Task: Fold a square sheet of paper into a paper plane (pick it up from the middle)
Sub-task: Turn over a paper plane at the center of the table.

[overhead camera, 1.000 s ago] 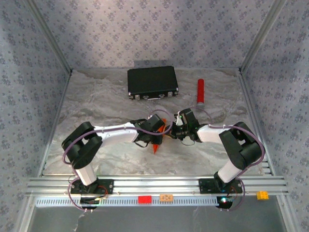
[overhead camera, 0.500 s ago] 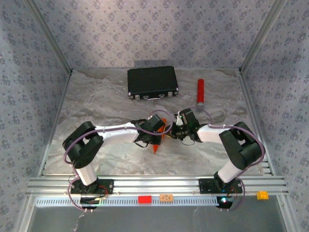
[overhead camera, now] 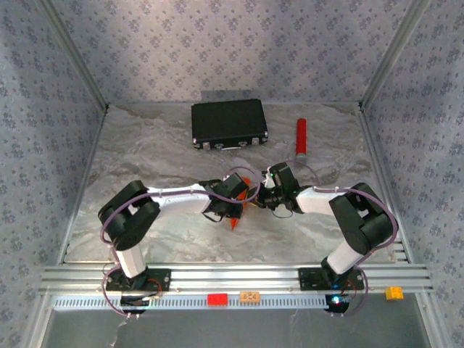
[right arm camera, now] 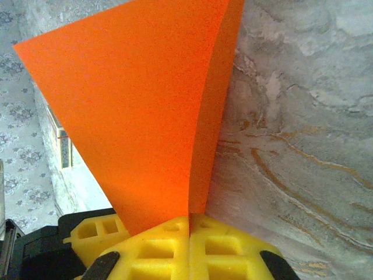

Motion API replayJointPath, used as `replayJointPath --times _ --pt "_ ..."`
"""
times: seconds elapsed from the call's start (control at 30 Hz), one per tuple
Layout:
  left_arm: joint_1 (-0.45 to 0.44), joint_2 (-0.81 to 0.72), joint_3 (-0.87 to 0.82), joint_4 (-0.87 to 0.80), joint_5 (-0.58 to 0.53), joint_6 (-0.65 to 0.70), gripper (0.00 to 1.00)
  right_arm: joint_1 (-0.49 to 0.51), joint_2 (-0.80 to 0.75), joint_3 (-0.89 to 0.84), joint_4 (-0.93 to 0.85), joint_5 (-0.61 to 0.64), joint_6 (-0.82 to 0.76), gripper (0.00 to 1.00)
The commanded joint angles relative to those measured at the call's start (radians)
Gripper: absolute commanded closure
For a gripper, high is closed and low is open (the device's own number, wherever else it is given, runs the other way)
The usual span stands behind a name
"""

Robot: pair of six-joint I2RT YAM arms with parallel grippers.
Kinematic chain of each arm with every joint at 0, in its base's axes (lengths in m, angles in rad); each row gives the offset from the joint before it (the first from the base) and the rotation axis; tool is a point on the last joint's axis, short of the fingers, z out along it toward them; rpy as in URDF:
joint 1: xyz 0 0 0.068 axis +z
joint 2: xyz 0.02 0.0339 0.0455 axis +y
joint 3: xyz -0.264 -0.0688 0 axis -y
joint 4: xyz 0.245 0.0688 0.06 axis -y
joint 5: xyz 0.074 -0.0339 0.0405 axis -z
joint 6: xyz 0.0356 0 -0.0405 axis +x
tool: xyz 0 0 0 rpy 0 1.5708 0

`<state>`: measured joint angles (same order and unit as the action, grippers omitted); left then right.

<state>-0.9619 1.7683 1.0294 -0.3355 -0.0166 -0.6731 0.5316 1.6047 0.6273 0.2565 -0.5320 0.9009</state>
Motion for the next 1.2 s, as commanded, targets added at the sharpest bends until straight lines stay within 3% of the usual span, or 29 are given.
replayJointPath --times 0.0,0.2,0.47,0.7,1.17 --pt "0.002 0.013 0.023 0.013 0.022 0.009 0.80 -0.005 0.001 0.009 -0.029 -0.010 -0.001 0.94" --pt "0.003 0.011 0.023 0.012 0.023 0.005 0.84 -0.008 -0.001 0.010 -0.029 -0.011 -0.001 0.93" --pt "-0.011 -0.001 0.050 -0.060 -0.050 -0.067 0.94 -0.035 -0.059 0.000 -0.091 0.002 -0.041 0.82" --pt "-0.044 0.014 0.106 -0.143 -0.141 -0.169 0.94 -0.084 -0.145 -0.027 -0.192 0.037 -0.093 0.76" --pt "-0.048 0.063 0.147 -0.185 -0.150 -0.225 0.92 -0.112 -0.181 -0.071 -0.192 0.032 -0.091 0.75"
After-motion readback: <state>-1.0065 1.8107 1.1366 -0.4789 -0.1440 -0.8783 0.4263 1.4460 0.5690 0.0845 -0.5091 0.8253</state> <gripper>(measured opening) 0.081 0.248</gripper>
